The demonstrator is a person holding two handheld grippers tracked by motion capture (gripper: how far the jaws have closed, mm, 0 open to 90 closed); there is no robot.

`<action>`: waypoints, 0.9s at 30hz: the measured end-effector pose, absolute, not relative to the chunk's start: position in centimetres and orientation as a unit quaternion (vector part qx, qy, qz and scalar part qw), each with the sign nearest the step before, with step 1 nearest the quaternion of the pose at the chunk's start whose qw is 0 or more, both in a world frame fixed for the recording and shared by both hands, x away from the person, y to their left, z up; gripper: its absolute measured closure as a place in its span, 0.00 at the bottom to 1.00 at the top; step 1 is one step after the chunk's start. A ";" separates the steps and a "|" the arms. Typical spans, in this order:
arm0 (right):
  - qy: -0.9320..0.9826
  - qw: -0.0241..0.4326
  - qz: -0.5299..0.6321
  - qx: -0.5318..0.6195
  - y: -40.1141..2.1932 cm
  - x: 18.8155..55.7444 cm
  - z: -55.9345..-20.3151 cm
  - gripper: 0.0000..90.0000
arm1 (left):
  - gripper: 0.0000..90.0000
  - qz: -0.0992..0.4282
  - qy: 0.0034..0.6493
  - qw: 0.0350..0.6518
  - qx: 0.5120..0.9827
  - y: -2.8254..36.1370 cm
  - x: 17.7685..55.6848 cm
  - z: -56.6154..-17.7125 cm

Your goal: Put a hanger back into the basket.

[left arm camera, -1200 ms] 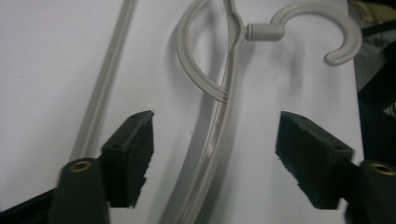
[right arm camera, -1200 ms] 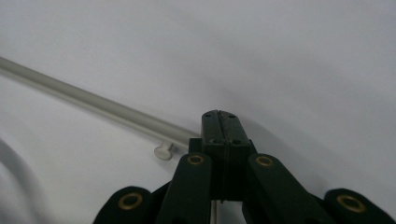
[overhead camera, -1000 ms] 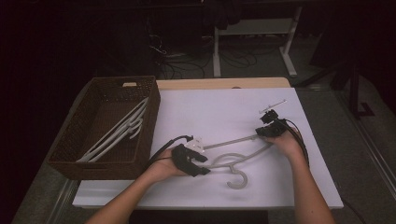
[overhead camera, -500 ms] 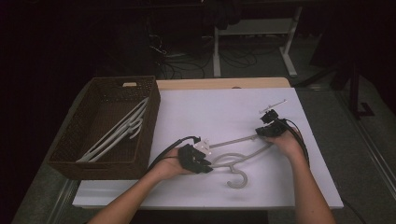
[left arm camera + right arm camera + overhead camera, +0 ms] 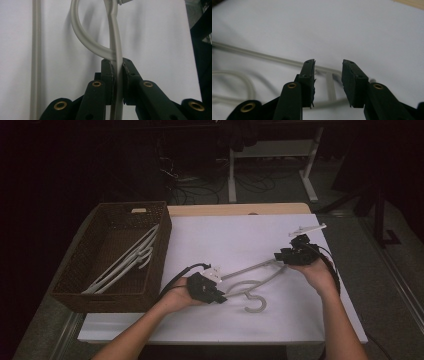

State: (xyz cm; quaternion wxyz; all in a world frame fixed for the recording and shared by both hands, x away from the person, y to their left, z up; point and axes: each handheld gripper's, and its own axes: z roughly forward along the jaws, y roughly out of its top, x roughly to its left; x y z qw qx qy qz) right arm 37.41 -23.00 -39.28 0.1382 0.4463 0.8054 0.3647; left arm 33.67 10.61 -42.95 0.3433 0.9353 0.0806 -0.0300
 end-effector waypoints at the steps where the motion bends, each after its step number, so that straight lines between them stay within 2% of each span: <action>1: 0.805 0.138 0.371 0.442 -23.2 37.0 -39.0 0.64 | 0.91 -0.031 0.087 0.350 0.932 10.9 33.8 -42.7; 8: 0.804 0.144 0.386 0.429 -23.5 34.5 -39.0 0.47 | 0.91 -0.024 0.140 0.374 0.916 12.3 34.2 -41.2; 10: 0.805 0.146 0.386 0.427 -23.5 34.1 -39.2 0.44 | 0.91 -0.018 0.154 0.377 0.913 12.5 34.4 -40.7; 14: 0.812 0.145 0.385 0.415 -23.4 32.6 -40.2 0.33 | 0.91 -0.013 0.179 0.387 0.905 12.6 34.7 -39.3; 23: 0.811 0.127 0.403 0.405 -22.4 30.9 -41.9 0.17 | 0.91 0.008 0.216 0.394 0.893 12.7 35.5 -34.4; 27: 0.810 0.138 0.407 0.399 -21.8 30.2 -42.3 0.13 | 0.91 0.018 0.219 0.400 0.890 13.3 35.8 -32.1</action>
